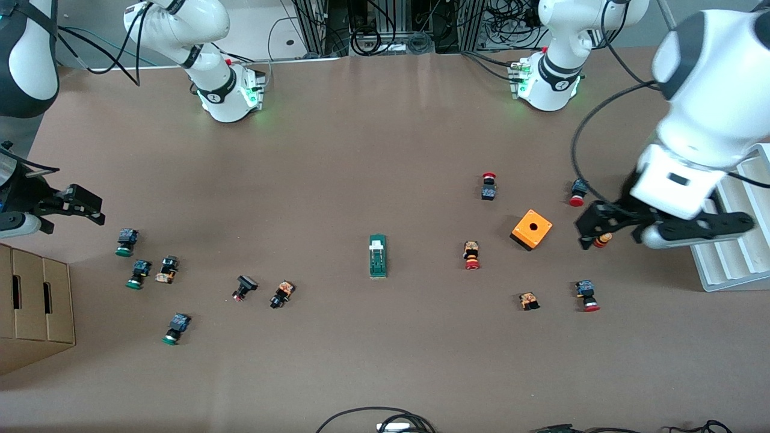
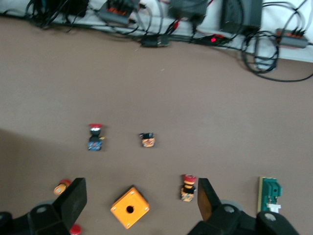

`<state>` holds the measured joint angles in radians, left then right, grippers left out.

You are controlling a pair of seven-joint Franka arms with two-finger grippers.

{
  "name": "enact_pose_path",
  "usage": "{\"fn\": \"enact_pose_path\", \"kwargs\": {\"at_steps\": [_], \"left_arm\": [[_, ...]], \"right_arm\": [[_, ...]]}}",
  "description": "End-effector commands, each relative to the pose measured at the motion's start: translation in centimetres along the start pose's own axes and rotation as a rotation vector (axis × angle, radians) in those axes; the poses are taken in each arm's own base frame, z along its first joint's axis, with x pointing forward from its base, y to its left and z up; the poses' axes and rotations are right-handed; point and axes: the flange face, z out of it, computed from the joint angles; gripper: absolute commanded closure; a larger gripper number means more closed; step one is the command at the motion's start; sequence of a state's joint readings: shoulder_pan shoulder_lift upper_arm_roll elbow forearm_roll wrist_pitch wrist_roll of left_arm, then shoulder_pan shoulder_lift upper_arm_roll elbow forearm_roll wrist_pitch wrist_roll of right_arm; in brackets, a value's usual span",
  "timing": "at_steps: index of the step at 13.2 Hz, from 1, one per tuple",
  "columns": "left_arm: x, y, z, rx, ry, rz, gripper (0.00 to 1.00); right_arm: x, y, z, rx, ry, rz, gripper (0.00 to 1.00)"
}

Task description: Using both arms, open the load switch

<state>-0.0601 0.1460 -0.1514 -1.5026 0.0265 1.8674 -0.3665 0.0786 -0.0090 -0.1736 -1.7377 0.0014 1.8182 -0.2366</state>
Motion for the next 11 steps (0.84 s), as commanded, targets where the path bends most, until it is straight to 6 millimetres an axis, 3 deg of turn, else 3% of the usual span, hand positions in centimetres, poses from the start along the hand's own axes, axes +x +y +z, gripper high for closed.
{"fn": "enact_pose_path", "kwargs": {"at_steps": [1, 3, 6, 11], "left_arm": [[-0.5, -3.9, -1.3, 0.015, -0.060, -0.006, 0.00], [-0.1, -8.5, -1.8, 0.037, -0.090, 0.011, 0.00], [-0.8, -9.9, -3.4, 0.054, -0.151, 0.018, 0.00], [-1.8, -10.8, -2.2, 0.085, -0.240, 0.011, 0.00]], "right_arm": [[0.6, -0.1, -0.3, 0.014, 0.014, 0.002, 0.00], [0.6, -0.1, -0.3, 0.014, 0.013, 0.002, 0.00], [0.6, -0.2, -0.3, 0.015, 0.011, 0.000, 0.00], [0.4, -0.4, -0.4, 0.027, 0.008, 0.003, 0.00]]}}
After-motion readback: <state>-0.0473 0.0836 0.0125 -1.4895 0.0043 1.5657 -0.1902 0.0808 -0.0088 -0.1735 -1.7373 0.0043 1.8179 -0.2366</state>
